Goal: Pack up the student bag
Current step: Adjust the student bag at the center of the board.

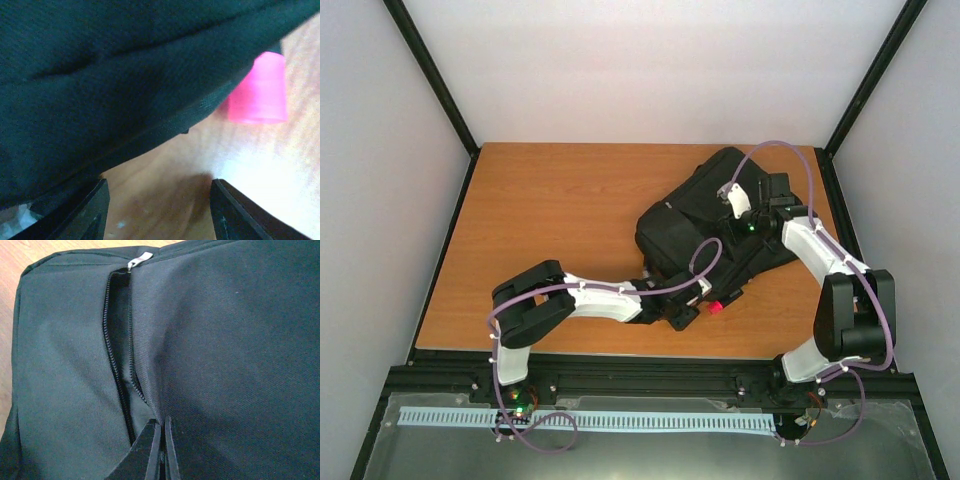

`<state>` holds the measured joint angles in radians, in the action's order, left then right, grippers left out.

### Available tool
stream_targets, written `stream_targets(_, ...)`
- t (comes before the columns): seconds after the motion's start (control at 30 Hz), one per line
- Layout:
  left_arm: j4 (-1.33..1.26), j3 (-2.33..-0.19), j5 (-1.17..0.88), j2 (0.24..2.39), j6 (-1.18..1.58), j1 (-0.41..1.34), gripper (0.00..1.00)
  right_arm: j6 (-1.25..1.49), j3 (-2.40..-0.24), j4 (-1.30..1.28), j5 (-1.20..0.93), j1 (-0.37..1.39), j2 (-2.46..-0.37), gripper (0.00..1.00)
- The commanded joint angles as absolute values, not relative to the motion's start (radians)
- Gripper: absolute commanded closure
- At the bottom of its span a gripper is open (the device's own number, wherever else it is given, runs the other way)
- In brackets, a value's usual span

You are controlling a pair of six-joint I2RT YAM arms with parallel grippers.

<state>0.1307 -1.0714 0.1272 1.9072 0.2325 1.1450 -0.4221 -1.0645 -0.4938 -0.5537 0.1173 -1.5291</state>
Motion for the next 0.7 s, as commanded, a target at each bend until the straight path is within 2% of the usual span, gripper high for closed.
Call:
stream_targets(0.0,0.164,-1.099,0.313,1.942,0.257,1.120,0.40,-0.424,-1.079,-0.502,-0.571,0.104,-1.550,0.97)
stream_targets(0.1,0.162,-1.100,0.288,1.929,0.262,1.080,0.40,-0.416,-1.084,-0.503,-0.590,0.104,-1.565,0.97)
stream_targets(0.2,0.091,-1.059,0.151,1.875,0.207,1.079,0.41,-0.413,-1.092,-0.513,-0.604,0.104,-1.584,0.97)
stream_targets(0.47,0.013,-1.008,-0.066,1.787,0.121,1.172,0.44,-0.397,-1.100,-0.508,-0.577,0.105,-1.595,0.97)
stream_targets(0.67,0.022,-1.088,-0.024,1.857,0.123,1.195,0.46,-0.397,-1.098,-0.508,-0.576,0.104,-1.591,0.97)
